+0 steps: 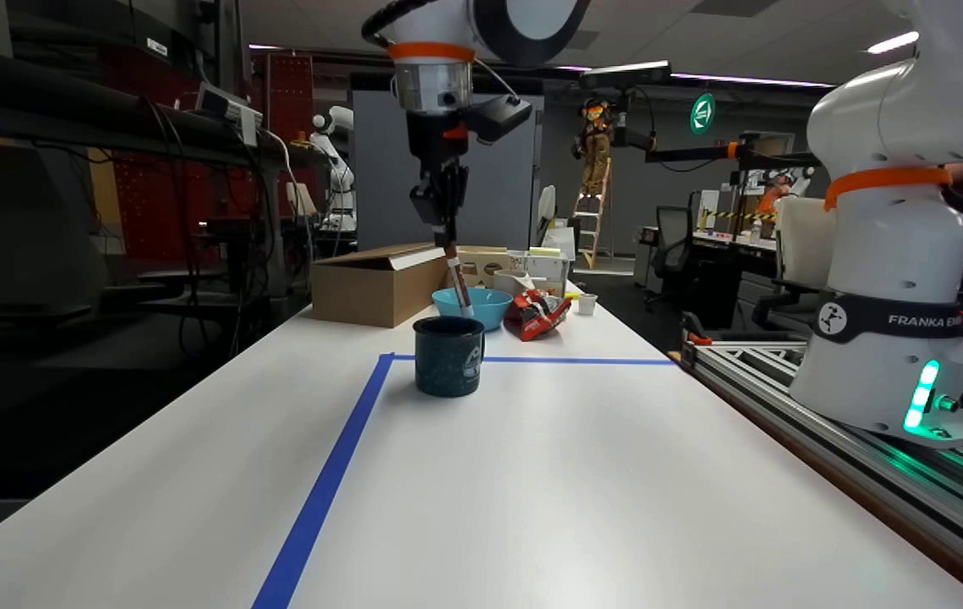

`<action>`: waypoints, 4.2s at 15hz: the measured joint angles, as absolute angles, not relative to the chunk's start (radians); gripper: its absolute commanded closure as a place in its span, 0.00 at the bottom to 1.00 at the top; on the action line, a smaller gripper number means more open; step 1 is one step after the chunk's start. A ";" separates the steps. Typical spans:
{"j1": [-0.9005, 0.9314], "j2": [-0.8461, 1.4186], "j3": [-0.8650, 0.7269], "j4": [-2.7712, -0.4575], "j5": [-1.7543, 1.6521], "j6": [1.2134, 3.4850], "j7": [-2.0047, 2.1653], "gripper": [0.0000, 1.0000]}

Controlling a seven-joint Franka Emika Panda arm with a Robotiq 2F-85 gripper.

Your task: Put the marker on the table

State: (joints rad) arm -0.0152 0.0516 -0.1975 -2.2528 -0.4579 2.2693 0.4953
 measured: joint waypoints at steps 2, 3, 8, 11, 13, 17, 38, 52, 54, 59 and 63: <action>-0.017 -0.007 -0.171 -2.253 -0.482 2.196 0.514 0.96; -0.018 -0.034 -0.157 -2.252 -0.491 2.164 0.520 0.96; -0.021 -0.127 -0.067 -2.251 -0.498 2.066 0.527 0.96; -0.019 -0.133 -0.010 -2.251 -0.498 2.051 0.528 0.96; -0.014 -0.123 0.022 -2.250 -0.498 2.051 0.527 0.96; 0.002 -0.075 0.065 -2.224 -0.498 2.054 0.499 0.96; 0.079 0.314 0.037 -2.119 -0.630 2.328 0.113 0.96; 0.092 0.482 0.009 -2.053 -0.681 2.429 0.035 0.96; 0.091 0.505 0.003 -2.038 -0.681 2.438 0.020 0.96; 0.090 0.565 -0.014 -1.991 -0.681 2.455 -0.001 0.60; 0.091 0.593 -0.024 -1.959 -0.681 2.455 -0.005 0.53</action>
State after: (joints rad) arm 0.0911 0.5928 -0.0237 -1.9591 -0.6805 2.4548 -0.0046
